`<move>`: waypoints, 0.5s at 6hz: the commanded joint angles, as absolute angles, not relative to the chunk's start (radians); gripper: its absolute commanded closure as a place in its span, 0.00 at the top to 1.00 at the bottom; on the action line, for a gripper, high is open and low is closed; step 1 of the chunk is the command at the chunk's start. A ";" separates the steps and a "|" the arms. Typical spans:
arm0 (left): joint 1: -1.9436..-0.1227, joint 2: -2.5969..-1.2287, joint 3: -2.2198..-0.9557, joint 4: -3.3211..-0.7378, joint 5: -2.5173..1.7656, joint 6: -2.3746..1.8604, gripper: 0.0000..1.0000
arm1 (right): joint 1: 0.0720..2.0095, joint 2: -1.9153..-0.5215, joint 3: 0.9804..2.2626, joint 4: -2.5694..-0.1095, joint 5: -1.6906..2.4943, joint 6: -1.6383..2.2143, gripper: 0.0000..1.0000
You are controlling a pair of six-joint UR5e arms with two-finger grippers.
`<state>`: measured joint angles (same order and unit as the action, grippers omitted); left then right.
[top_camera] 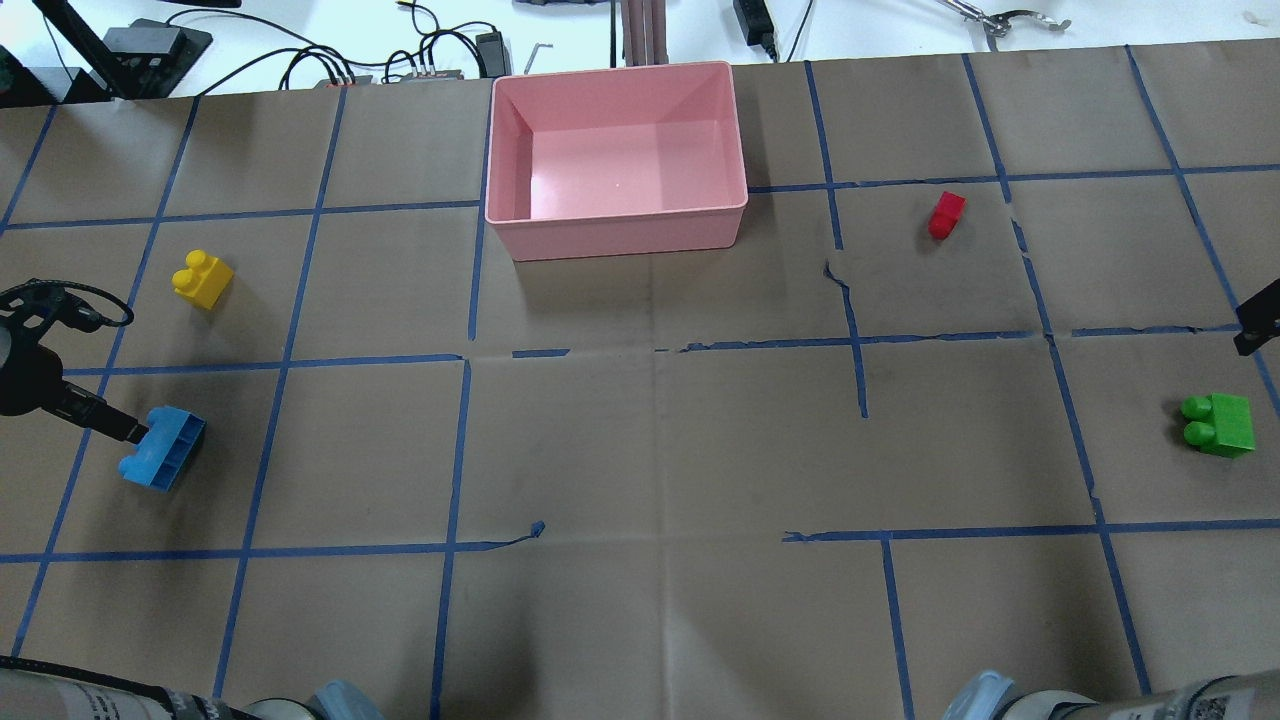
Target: Put all blocks into box
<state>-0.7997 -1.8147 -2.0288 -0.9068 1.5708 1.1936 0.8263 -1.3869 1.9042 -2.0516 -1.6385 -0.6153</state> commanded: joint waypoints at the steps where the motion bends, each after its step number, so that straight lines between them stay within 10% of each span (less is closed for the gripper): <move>1: -0.790 -1.844 -2.063 -0.902 1.571 1.171 0.94 | 0.812 -1.333 1.983 -2.161 -1.640 -0.583 0.99; 3: -0.790 -1.899 -2.065 -0.823 1.572 1.160 0.94 | 0.764 -1.273 1.985 -2.175 -1.637 -0.569 0.99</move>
<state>-0.7903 -1.8730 -2.0619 -0.8724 1.5706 1.1637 0.7901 -1.3012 1.9811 -2.1636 -1.6395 -0.5737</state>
